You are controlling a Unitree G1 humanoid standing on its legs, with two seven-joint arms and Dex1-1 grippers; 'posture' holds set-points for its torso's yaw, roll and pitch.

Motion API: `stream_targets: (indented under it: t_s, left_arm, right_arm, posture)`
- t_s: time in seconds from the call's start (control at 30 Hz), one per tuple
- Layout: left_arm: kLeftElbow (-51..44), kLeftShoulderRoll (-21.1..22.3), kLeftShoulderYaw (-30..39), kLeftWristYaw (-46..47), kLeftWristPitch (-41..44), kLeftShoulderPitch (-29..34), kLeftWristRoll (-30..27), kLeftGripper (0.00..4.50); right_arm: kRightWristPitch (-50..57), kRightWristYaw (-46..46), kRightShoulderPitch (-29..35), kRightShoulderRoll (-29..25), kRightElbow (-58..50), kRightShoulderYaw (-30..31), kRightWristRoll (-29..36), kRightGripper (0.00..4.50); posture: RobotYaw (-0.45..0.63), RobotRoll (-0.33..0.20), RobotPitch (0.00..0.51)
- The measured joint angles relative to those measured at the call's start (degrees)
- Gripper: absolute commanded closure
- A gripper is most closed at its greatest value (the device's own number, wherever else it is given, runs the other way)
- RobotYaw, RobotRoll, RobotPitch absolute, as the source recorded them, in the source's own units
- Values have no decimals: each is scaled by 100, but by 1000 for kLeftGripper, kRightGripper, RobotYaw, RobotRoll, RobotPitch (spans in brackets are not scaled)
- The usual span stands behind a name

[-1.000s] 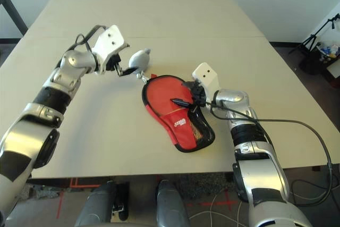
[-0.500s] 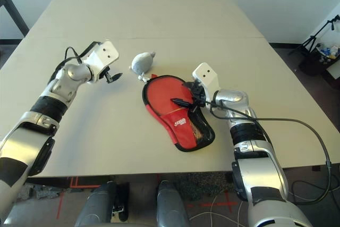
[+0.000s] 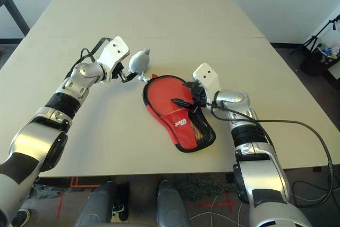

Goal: Store the ping-pong paddle in its case and zip it.

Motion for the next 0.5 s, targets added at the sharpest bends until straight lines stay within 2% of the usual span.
stream_targets:
  t_s: [0.3, 0.43, 0.5]
  left_arm:
    - [-3275, 535, 20, -847, 1611, 1577, -743, 37]
    - [-4212, 537, -70, -851, 2148, 1980, -892, 37]
    - [-4578, 406, -183, -732, 2365, 2193, -938, 37]
  right_arm:
    - [295, 48, -53, 10, 179, -211, 190, 0]
    - [359, 53, -214, 15, 438, -298, 213, 0]
    - [366, 53, -296, 19, 587, -325, 216, 0]
  posture:
    - [-68, 0, 159]
    - [-48, 0, 163]
    - [-46, 0, 163]
